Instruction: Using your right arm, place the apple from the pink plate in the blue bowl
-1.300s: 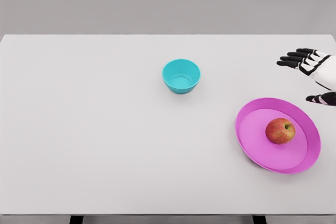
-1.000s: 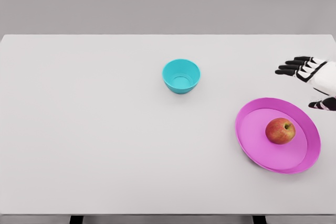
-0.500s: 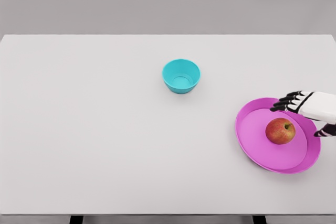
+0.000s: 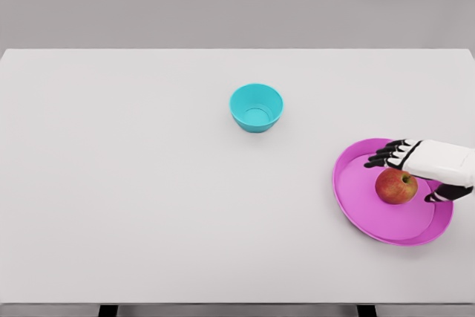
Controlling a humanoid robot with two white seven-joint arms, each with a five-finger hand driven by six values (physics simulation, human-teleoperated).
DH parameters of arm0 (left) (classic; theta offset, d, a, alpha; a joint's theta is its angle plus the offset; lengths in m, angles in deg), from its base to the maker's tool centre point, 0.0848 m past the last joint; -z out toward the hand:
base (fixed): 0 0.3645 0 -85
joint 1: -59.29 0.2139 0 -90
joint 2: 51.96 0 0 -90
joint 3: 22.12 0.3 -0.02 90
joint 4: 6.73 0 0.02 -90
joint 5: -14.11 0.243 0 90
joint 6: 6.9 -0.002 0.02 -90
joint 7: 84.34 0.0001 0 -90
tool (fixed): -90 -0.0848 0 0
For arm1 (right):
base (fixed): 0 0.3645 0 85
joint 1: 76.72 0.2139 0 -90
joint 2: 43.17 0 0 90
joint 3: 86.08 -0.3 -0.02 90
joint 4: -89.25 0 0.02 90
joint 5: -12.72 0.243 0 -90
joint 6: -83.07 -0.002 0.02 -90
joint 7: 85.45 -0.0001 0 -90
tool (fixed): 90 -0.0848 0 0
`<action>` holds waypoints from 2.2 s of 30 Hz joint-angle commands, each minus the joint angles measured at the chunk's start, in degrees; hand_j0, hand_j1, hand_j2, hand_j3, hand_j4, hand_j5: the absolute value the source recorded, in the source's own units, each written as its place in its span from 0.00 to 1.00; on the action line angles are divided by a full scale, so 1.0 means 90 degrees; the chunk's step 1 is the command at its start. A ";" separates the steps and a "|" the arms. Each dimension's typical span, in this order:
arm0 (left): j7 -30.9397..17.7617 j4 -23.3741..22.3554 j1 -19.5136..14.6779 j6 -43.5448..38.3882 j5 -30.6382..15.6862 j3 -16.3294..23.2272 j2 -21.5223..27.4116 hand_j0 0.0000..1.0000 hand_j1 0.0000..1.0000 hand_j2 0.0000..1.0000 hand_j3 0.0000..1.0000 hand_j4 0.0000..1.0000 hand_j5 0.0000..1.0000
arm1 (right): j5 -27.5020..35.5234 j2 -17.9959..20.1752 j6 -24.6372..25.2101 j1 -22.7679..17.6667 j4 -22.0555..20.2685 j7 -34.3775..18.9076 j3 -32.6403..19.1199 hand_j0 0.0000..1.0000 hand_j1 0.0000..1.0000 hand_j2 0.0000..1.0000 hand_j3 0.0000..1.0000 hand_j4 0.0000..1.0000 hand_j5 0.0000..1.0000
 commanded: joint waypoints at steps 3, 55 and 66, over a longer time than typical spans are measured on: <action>0.0000 0.0000 0.0000 0.0000 0.0001 0.0000 0.0000 1.00 1.00 1.00 1.00 1.00 1.00 | 0.0020 -0.0009 0.0016 0.0176 0.0202 0.0002 0.0339 1.00 1.00 1.00 1.00 1.00 1.00; 0.0000 0.0000 0.0000 0.0000 0.0001 0.0000 0.0000 1.00 1.00 1.00 1.00 1.00 1.00 | 0.0059 -0.0829 0.0016 0.1650 0.0808 0.0002 0.0622 0.36 0.36 0.36 0.36 0.36 0.36; 0.0000 0.0000 0.0000 0.0000 0.0001 0.0000 0.0000 1.00 1.00 1.00 1.00 1.00 1.00 | 0.0001 -0.1503 0.0016 0.2031 0.1150 0.0002 0.0622 0.35 0.35 0.35 0.35 0.35 0.35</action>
